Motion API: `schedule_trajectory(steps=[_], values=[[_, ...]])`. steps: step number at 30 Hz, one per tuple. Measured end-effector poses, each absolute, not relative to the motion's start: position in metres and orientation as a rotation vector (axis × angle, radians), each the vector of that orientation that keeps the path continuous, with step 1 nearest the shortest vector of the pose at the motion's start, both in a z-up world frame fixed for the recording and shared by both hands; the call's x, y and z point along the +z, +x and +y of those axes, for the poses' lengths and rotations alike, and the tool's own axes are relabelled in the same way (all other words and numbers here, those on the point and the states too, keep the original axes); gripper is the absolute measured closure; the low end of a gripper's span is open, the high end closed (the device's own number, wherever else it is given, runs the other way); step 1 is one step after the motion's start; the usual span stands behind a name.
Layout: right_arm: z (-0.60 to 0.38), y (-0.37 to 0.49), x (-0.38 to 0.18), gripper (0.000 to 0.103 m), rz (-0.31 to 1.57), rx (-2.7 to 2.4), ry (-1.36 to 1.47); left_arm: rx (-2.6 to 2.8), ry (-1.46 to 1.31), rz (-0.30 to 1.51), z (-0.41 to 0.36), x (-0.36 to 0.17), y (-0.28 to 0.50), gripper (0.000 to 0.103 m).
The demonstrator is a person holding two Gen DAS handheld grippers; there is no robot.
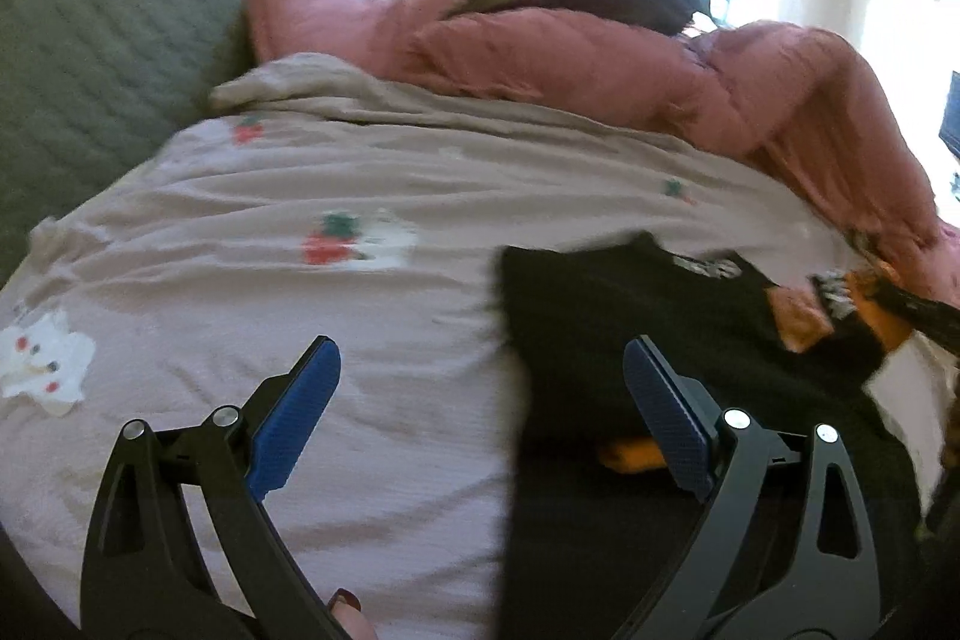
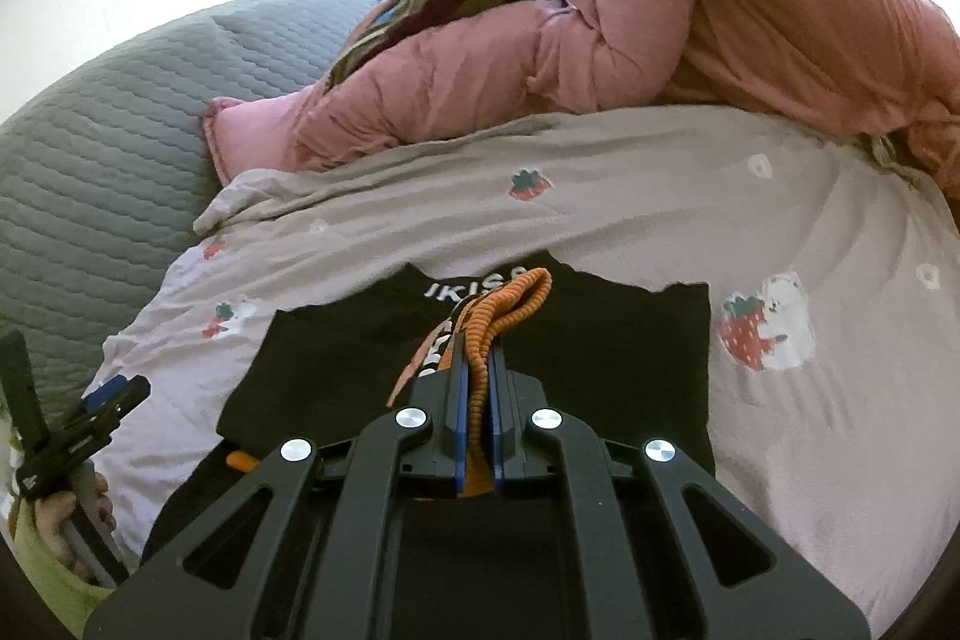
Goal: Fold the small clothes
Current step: 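Lift the held cuff and fold it further over the shirt with the right tool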
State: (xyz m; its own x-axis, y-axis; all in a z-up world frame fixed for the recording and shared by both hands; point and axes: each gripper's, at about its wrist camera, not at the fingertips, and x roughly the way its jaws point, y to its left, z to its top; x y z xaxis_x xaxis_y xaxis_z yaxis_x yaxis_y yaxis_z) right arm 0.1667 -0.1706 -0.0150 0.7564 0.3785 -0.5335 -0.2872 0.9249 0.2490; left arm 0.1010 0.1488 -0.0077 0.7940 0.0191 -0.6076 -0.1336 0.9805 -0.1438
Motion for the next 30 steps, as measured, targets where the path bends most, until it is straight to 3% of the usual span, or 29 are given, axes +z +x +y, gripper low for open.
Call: schedule_trajectory(steps=[14, 15, 17, 19, 30], values=[[-0.186, 0.166, -0.033, 0.098, 0.637, 0.338, 0.173, -0.038, -0.142, 0.801, 0.086, -0.028, 0.153, 0.014], [-0.187, 0.167, -0.034, 0.096, 0.641, 0.327, 0.166, -0.040, -0.140, 0.803, 0.085, -0.029, 0.154, 0.014], [-0.190, 0.167, -0.036, 0.079, 0.644, 0.299, 0.166, -0.042, -0.126, 0.803, 0.084, -0.031, 0.157, 0.014], [-0.195, 0.166, -0.035, 0.073, 0.628, 0.274, 0.170, -0.041, -0.114, 0.804, 0.082, -0.031, 0.160, 0.014], [-0.180, 0.164, -0.042, 0.073, 0.659, 0.299, 0.096, -0.045, -0.057, 0.861, 0.079, -0.055, 0.171, 0.014]])
